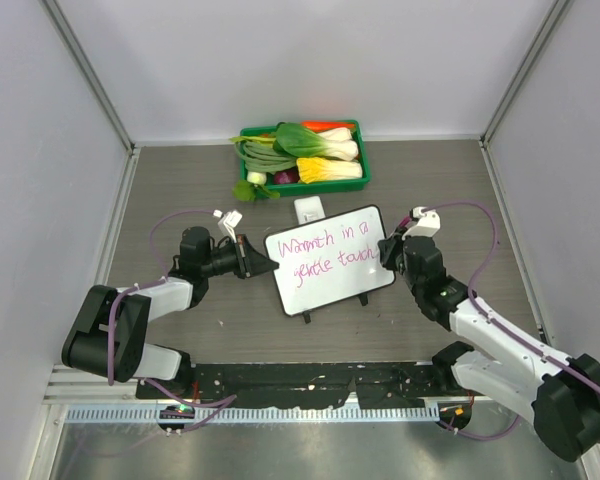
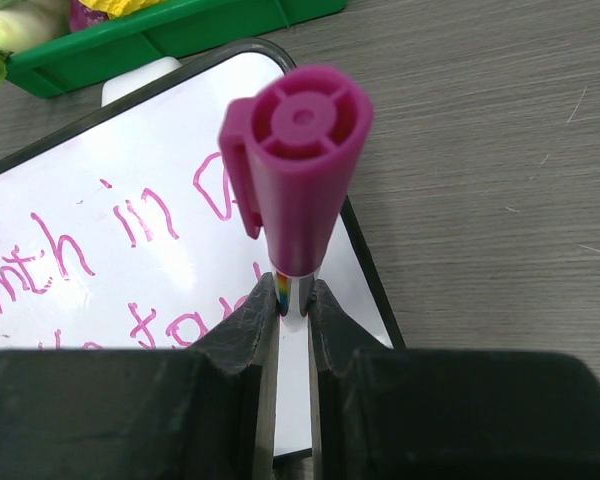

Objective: Write a sentence on the whiteboard
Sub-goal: Write on the whiteboard at the whiteboard stand, then put down the whiteboard on the whiteboard stand.

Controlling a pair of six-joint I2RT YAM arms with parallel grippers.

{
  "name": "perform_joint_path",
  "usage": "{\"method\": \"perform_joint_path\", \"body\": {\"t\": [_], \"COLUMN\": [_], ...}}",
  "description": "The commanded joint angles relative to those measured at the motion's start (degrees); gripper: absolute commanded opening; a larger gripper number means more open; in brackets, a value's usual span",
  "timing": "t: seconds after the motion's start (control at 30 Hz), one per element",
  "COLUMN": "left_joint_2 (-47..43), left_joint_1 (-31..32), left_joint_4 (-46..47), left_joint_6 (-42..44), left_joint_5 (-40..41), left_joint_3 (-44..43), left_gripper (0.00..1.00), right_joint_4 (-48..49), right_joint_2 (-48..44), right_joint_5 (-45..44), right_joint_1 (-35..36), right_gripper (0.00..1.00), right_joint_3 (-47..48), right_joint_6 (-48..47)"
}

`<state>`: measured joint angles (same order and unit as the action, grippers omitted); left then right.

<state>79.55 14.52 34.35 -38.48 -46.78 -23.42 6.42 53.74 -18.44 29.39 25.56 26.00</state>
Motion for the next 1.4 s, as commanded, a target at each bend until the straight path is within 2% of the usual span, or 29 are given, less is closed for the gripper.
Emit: {"method": "perform_joint_path", "body": {"t": [0.0,0.27,0.7,1.17,1.3,1.37], "left_joint_2": [0.43,0.43,0.26,-0.09,-0.45,-0.97], "left_joint_1": [-0.2,-0.2,-0.11,-0.28,-0.29,-0.28], "left_joint_4": [-0.95,-0.95,-0.86,-0.86,-0.86,-0.86], "left_joint_6": [4.03,4.03,4.03,4.03,3.94,3.85], "left_joint_5": [5.3,5.39,5.3,5.83,6.62,7.23], "left_joint_3": [0.74,0.83,0.92,1.01,0.92,1.09], "left_gripper": [0.0,0.0,0.0,0.0,0.06,0.16], "right_joint_4": [-2.63,-3.78,-0.09,-4.92,-8.67,-9.84], "right_joint_2": [-3.45,-4.69,2.25,-8.21,-5.75,-5.83], "right_joint_5": [0.51,-1.95,-4.5,-1.17,0.5,1.47], "right_joint_1": [-0.21,-0.38,-0.21,-0.21,-0.29,-0.21], "right_gripper": [0.01,0.01,0.01,0.01,0.01,0.01], "right_joint_3": [3.0,4.5,1.51,3.53,5.99,6.69], "right_joint_6": [0.37,-0.07,-0.42,0.28,0.19,0.45]}}
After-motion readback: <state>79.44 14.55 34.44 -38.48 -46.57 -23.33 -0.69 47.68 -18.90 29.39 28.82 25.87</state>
